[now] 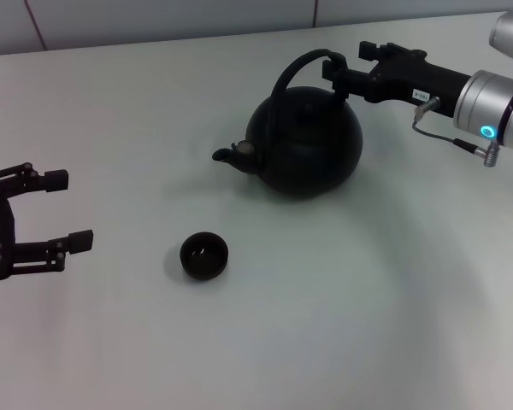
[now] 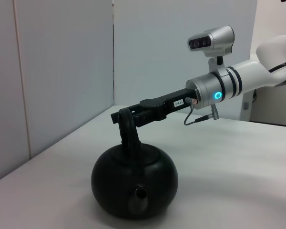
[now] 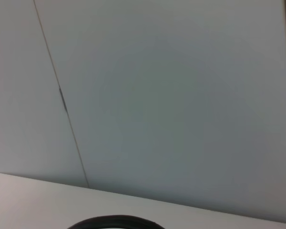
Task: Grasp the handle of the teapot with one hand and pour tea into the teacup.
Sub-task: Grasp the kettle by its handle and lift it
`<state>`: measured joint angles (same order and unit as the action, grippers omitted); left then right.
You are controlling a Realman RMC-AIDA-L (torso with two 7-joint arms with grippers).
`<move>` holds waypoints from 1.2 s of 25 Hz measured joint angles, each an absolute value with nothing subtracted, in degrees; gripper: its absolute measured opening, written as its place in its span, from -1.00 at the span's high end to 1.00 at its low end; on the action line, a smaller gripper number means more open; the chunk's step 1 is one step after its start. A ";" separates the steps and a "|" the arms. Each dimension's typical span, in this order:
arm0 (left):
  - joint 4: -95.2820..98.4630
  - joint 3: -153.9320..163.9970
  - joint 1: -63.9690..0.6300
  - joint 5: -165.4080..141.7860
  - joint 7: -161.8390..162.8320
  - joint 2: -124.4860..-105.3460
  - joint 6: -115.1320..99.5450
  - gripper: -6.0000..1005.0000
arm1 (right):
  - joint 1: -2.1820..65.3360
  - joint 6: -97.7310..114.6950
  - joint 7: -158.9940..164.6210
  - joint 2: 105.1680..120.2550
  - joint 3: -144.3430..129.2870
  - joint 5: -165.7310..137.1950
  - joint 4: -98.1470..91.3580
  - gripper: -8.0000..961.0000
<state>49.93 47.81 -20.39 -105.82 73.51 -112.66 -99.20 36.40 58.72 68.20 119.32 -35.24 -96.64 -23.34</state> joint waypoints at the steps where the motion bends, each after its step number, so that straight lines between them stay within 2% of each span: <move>1: 49.86 47.81 -20.39 -105.83 73.51 -112.62 -99.12 -0.71 | 36.56 58.48 68.20 119.28 -35.24 -96.72 -23.15 -0.67; 22: 51.42 47.96 -19.59 -113.07 73.16 -112.51 -100.94 -0.71 | 37.24 55.19 69.97 119.12 -39.02 -96.79 -22.41 -0.67; 30: 52.30 47.89 -19.32 -113.47 73.07 -112.63 -100.99 -0.71 | 36.83 55.80 70.56 119.09 -39.73 -96.98 -22.85 -0.55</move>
<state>52.30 47.89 -19.32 -113.47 73.07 -112.63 -100.99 36.83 55.80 70.56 119.09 -39.73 -96.98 -22.85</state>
